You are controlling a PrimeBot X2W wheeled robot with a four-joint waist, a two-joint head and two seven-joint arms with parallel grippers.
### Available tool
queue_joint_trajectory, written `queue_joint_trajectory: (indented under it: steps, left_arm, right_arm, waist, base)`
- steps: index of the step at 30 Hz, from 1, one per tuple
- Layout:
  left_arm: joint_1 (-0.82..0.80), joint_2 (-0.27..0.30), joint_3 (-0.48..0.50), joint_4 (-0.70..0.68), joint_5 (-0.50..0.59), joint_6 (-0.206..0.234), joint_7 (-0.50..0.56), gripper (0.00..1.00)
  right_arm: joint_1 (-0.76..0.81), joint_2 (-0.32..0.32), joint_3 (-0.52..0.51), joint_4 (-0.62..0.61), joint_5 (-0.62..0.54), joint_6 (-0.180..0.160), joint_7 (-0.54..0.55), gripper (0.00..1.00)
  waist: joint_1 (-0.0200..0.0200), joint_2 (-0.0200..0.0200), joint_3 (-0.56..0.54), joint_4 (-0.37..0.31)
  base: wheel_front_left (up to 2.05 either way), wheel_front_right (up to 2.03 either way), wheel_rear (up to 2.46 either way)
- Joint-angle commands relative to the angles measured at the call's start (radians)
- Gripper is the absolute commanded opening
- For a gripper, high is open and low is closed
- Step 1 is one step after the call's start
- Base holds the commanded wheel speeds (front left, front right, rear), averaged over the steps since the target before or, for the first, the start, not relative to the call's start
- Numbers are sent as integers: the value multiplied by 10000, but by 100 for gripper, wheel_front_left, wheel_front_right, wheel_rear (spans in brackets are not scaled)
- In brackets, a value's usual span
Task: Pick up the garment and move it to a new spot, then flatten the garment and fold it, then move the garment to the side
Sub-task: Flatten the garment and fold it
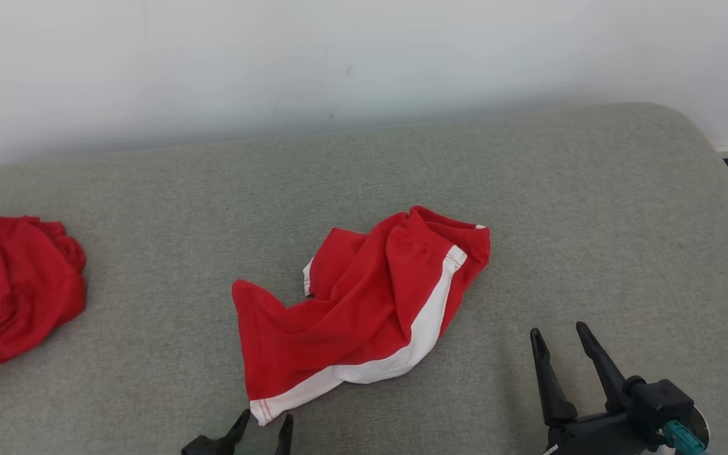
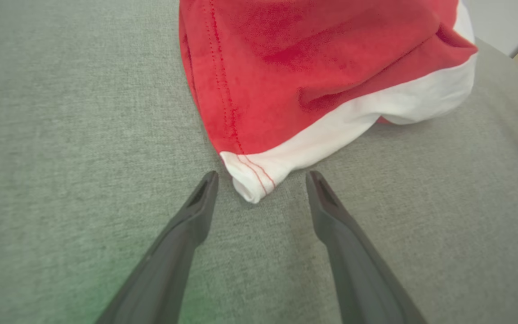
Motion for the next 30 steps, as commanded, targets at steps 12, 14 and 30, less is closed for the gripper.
queue_joint_trajectory:
  steps: [12,14,30]
  left_arm:
    - [-325,-33,-70,96,-77,-4,-33,0]
    - [-130,21,-3,-253,-50,-4,-33,0]
    - [1536,234,-175,-1160,-362,29,191,79]
  right_arm:
    - [202,92,-198,-35,1,-23,-10,100]
    - [269,113,-246,-23,3,-23,-10,100]
    - [394,132,-177,158,106,-23,-10,100]
  waist:
    - [0,0,-162,56]
    - [0,0,-248,208]
    - [0,0,-378,871]
  base:
    - [0,0,0]
    - [0,0,0]
    - [0,0,0]
